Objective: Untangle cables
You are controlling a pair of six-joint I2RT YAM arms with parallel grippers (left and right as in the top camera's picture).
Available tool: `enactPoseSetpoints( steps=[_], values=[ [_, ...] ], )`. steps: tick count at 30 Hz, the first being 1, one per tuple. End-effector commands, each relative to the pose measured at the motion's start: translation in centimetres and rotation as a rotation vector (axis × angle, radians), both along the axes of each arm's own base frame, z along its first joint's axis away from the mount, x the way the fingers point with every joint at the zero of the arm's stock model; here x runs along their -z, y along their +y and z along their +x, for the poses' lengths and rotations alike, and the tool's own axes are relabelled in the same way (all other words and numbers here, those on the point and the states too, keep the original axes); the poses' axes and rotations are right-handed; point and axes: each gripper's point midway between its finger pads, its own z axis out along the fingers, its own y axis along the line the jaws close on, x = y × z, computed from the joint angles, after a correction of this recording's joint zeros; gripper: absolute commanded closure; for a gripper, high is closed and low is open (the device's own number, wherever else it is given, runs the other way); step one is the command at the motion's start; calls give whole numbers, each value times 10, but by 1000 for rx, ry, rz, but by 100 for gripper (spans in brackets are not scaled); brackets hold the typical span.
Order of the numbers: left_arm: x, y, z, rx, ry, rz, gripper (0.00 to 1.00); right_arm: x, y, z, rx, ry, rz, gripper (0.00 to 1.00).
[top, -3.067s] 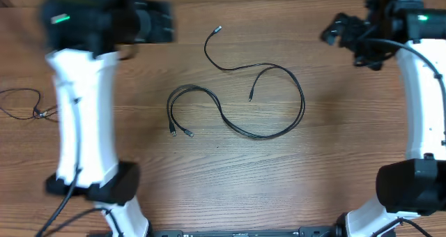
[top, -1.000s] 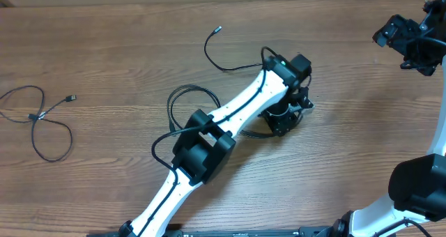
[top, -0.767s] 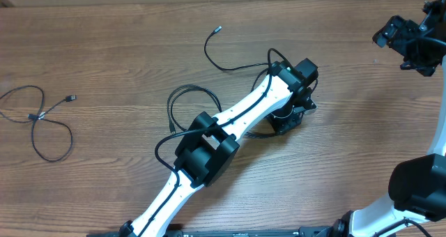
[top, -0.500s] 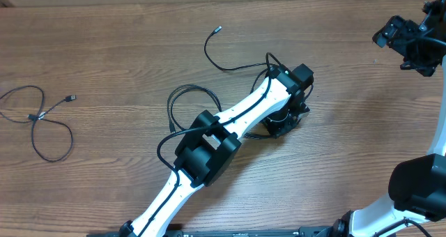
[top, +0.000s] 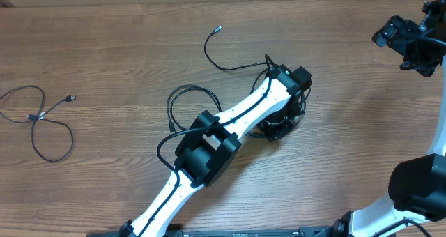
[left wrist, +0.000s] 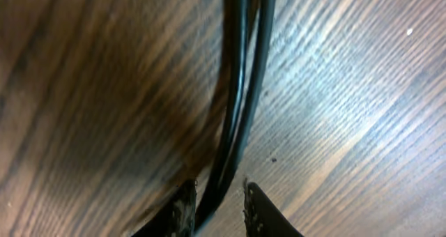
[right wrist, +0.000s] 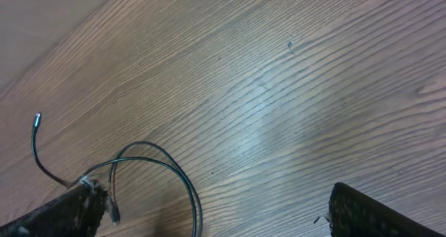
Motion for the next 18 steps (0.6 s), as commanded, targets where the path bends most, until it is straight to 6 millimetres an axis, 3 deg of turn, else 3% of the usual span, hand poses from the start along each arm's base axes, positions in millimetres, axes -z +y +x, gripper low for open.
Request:
enactPoseSetpoints(
  steps=[1,5,8,10,15,18],
  values=[
    [-3,-10,-1,-1,-20,-8,77,-2,0,5,-8,-13,8,0],
    [-13,-17,5,-20,-43,-31,88,-3,5,6,-22,-22,39,0],
    [-32,-22,17,-47,-83,-61,96,-5,12,7,-41,-34,75,0],
    [-47,-26,26,-63,-108,-90,96,-5,15,7,-47,-35,87,0],
    [-57,-26,34,-75,-123,-112,82,-4,15,4,-46,-21,91,0],
    [-51,-27,23,-16,-69,-131,64,-3,16,2,-50,-11,92,0]
  ],
)
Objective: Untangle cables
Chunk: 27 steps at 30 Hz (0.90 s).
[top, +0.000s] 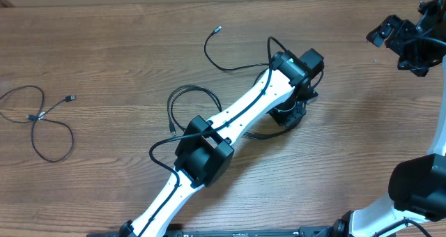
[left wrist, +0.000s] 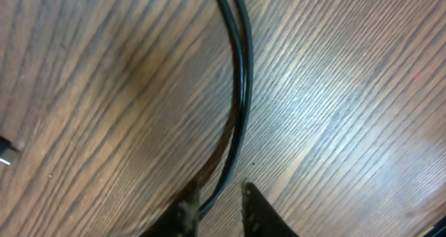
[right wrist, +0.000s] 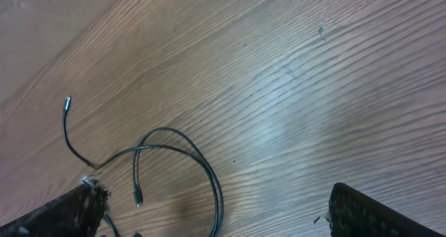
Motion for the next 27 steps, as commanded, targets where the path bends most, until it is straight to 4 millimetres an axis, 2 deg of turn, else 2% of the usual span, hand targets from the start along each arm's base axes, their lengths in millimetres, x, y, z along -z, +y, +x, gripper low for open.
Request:
enactPoseSetpoints(
  steps=[1,3,7,13,19,27],
  values=[
    [7,-2,-10,64,56,-28,59,-1,-1,3,-9,-4,5,0],
    [15,-4,-17,103,81,-40,53,-1,0,2,-9,-1,7,0],
    [36,-2,-22,108,97,-21,52,0,0,0,-9,11,10,0],
    [54,-3,-22,111,93,-24,61,1,1,-2,-9,19,14,0],
    [55,-7,-19,111,78,-39,69,1,1,-3,-9,21,14,0],
    [68,-8,-33,126,97,-20,75,1,1,-3,-9,21,14,0]
  ],
)
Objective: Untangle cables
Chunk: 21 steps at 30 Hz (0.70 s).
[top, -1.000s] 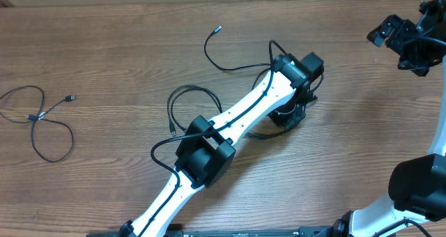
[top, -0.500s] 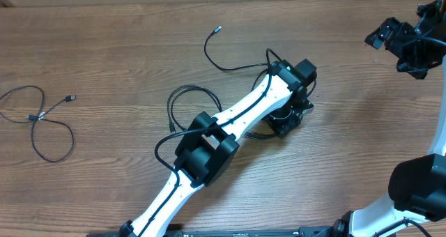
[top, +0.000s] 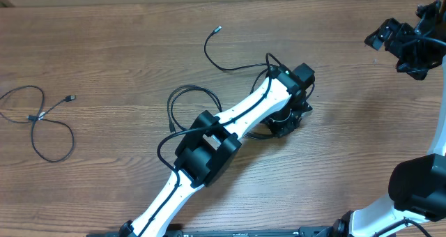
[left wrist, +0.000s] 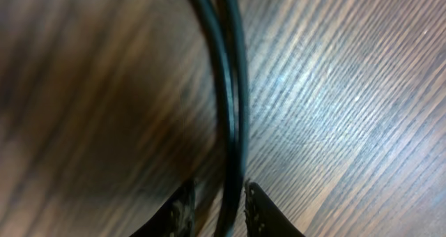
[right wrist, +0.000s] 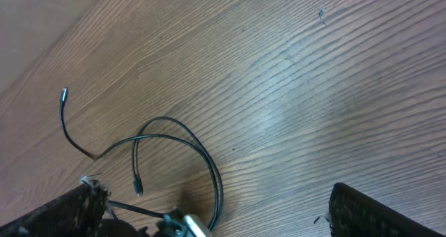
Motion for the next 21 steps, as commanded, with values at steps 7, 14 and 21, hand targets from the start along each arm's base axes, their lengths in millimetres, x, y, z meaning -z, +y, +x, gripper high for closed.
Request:
enactPoseSetpoints(
  steps=[7,14,21],
  values=[
    [10,-7,-12,33,4,6,91,-2,-2,5,-7,-12,0,0],
    [-37,1,20,-103,-44,2,96,-2,-1,4,-8,-9,3,0],
    [-143,0,67,-249,-117,-230,96,-12,31,5,-84,-47,177,0]
  ],
)
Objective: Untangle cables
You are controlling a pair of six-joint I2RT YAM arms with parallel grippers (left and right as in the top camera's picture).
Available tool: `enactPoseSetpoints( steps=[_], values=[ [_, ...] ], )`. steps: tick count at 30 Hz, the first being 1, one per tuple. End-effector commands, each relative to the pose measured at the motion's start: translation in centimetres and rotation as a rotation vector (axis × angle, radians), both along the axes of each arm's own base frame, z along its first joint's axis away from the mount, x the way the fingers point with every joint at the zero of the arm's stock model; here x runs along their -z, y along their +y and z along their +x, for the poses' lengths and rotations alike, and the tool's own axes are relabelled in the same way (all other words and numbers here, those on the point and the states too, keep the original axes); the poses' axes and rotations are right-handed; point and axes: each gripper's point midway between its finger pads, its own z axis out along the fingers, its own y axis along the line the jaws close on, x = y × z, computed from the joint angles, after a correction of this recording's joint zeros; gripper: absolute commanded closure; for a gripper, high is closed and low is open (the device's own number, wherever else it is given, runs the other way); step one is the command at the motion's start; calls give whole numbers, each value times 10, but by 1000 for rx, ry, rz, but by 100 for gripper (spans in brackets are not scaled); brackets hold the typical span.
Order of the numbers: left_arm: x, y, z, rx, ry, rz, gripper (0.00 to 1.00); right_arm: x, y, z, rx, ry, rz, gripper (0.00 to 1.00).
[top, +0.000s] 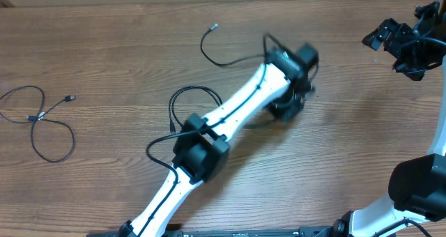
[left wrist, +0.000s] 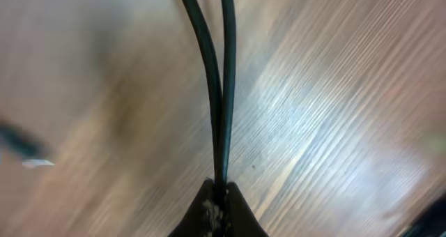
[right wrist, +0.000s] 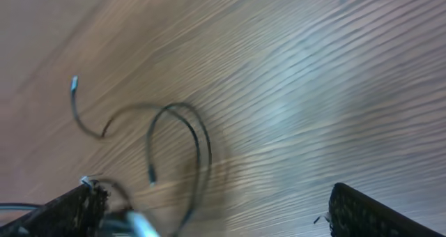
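A long black cable (top: 202,50) lies in loops at mid-table, one free end near the far edge. My left gripper (top: 287,104) hangs blurred over its right part. In the left wrist view that gripper (left wrist: 217,195) is shut on the cable (left wrist: 221,90), whose two strands run up out of the jaws, side by side. My right gripper (top: 402,45) hovers at the far right, away from the cables. In its own view the right gripper (right wrist: 216,209) is wide open and holds nothing. The cable's loop (right wrist: 198,132) lies blurred below it.
A second thin black cable (top: 35,117) with a plug end lies loose at the table's left side. The left arm's white link (top: 237,104) stretches diagonally from the near edge to mid-table, over part of the tangle.
The left gripper's jaws were apart with the cable between them and are now shut on it. The arm and gripper stand slightly farther from the near edge. The cable's far end has shifted a little.
The left gripper stood low over the cable's right part with jaws apart around the strands. It then sat slightly farther right, then back, still unclosed. Now it grips the doubled cable. The right gripper stayed open at the far right throughout.
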Motion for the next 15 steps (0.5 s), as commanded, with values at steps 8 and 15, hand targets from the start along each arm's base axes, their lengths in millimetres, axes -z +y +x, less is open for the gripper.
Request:
enactPoseSetpoints(
  steps=[8,15],
  values=[
    [-174,30,68,-284,-65,-543,96,-38,72,7,-196,-123,371,1],
    [-257,76,101,-418,-1,-877,96,-41,135,3,-388,-129,374,2]
  ],
)
